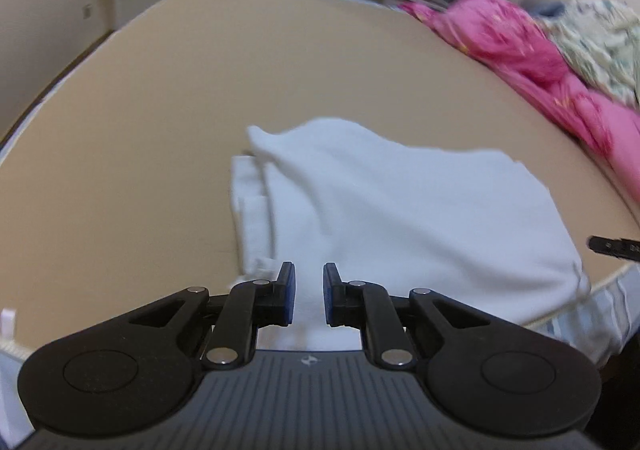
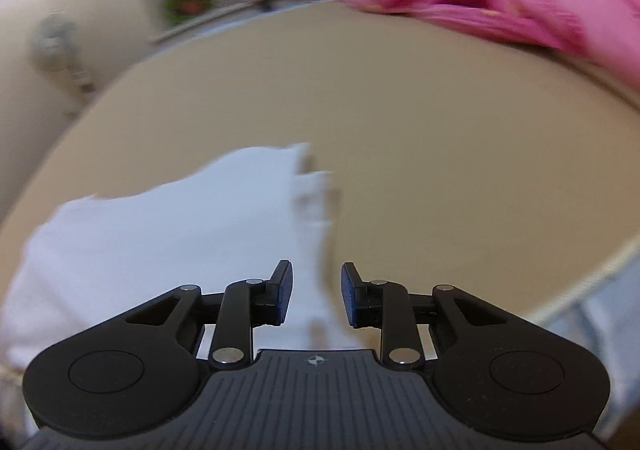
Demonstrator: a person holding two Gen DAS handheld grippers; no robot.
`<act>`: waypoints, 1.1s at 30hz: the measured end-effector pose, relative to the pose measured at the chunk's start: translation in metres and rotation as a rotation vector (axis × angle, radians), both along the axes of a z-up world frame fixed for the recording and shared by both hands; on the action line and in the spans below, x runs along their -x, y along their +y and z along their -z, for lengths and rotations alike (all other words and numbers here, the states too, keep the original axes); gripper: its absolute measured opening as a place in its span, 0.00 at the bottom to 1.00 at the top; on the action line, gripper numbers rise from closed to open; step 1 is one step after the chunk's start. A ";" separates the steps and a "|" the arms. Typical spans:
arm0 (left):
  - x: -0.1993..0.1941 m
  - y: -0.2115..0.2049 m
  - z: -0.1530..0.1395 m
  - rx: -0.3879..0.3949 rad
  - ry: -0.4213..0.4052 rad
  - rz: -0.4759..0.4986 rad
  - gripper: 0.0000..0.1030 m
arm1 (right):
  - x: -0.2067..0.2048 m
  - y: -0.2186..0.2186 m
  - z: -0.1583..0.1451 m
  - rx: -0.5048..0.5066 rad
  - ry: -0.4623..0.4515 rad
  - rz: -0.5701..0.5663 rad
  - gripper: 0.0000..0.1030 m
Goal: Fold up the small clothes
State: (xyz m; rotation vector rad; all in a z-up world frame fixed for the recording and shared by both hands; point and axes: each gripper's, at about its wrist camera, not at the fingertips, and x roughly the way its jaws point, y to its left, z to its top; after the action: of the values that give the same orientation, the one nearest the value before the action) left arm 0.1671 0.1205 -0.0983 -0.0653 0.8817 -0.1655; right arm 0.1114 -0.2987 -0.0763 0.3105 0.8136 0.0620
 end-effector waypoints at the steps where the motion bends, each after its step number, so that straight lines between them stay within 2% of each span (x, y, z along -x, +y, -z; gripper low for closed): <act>1: -0.006 -0.004 0.009 -0.023 0.048 0.005 0.14 | -0.002 0.002 0.005 0.007 0.027 -0.024 0.27; 2: -0.012 -0.006 0.021 -0.060 0.112 0.003 0.14 | -0.007 0.007 0.015 0.040 0.088 -0.041 0.27; 4: -0.024 -0.006 0.054 -0.174 0.295 -0.040 0.14 | -0.014 0.009 0.038 0.117 0.232 -0.055 0.25; 5: -0.024 -0.003 0.058 -0.182 0.311 -0.066 0.20 | -0.012 0.008 0.040 0.113 0.239 -0.050 0.25; 6: -0.023 -0.001 0.053 -0.165 0.290 -0.068 0.20 | -0.011 0.007 0.034 0.102 0.222 -0.039 0.26; 8: -0.015 0.002 0.035 -0.113 0.202 -0.057 0.20 | -0.003 0.007 0.019 0.094 0.133 -0.041 0.28; 9: -0.012 0.004 0.030 -0.092 0.175 -0.054 0.20 | -0.001 0.007 0.018 0.105 0.127 -0.042 0.31; 10: -0.012 0.004 0.029 -0.088 0.175 -0.050 0.21 | 0.000 0.008 0.023 0.122 0.147 -0.041 0.35; 12: -0.016 0.002 0.035 -0.116 0.208 -0.061 0.21 | -0.005 0.005 0.043 0.187 0.261 -0.036 0.39; 13: -0.021 0.002 0.036 -0.134 0.219 -0.080 0.21 | -0.007 0.002 0.045 0.190 0.270 -0.020 0.46; 15: -0.021 0.003 0.031 -0.118 0.193 -0.117 0.21 | -0.002 -0.007 0.030 0.144 0.201 0.024 0.45; 17: -0.018 0.009 0.021 -0.078 0.135 -0.136 0.21 | 0.007 -0.012 0.011 0.125 0.088 0.059 0.45; 19: -0.017 0.008 0.014 -0.025 0.100 -0.130 0.21 | 0.010 -0.015 0.006 0.110 0.042 0.067 0.46; 21: -0.019 0.004 0.017 0.001 0.110 -0.112 0.21 | 0.004 -0.015 0.021 0.086 0.102 0.049 0.46; 23: -0.026 -0.003 0.029 -0.010 0.174 -0.092 0.21 | 0.003 -0.014 0.039 0.111 0.230 0.034 0.46; 24: -0.030 -0.005 0.038 -0.052 0.226 -0.088 0.21 | -0.001 -0.012 0.045 0.129 0.265 0.029 0.52; 25: -0.033 -0.007 0.051 -0.128 0.292 -0.096 0.22 | 0.001 -0.014 0.044 0.125 0.259 0.038 0.52; 26: -0.029 -0.004 0.054 -0.144 0.306 -0.114 0.27 | 0.002 -0.014 0.040 0.123 0.248 0.047 0.52; 27: -0.027 0.000 0.049 -0.121 0.295 -0.130 0.28 | 0.006 -0.014 0.034 0.132 0.219 0.060 0.52; 29: -0.021 0.009 0.032 -0.068 0.225 -0.145 0.28 | 0.019 -0.009 0.017 0.177 0.144 0.085 0.51; 31: -0.015 0.016 0.018 -0.052 0.160 -0.163 0.28 | 0.034 -0.002 -0.001 0.204 0.043 0.075 0.49; 33: -0.010 0.021 0.010 -0.057 0.127 -0.177 0.28 | 0.047 0.010 -0.009 0.236 -0.030 0.057 0.49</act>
State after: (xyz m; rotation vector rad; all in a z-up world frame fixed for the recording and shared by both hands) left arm 0.1769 0.1411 -0.1085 -0.1009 1.0022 0.0294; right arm 0.0649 -0.2887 -0.0674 0.1093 0.7732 -0.0820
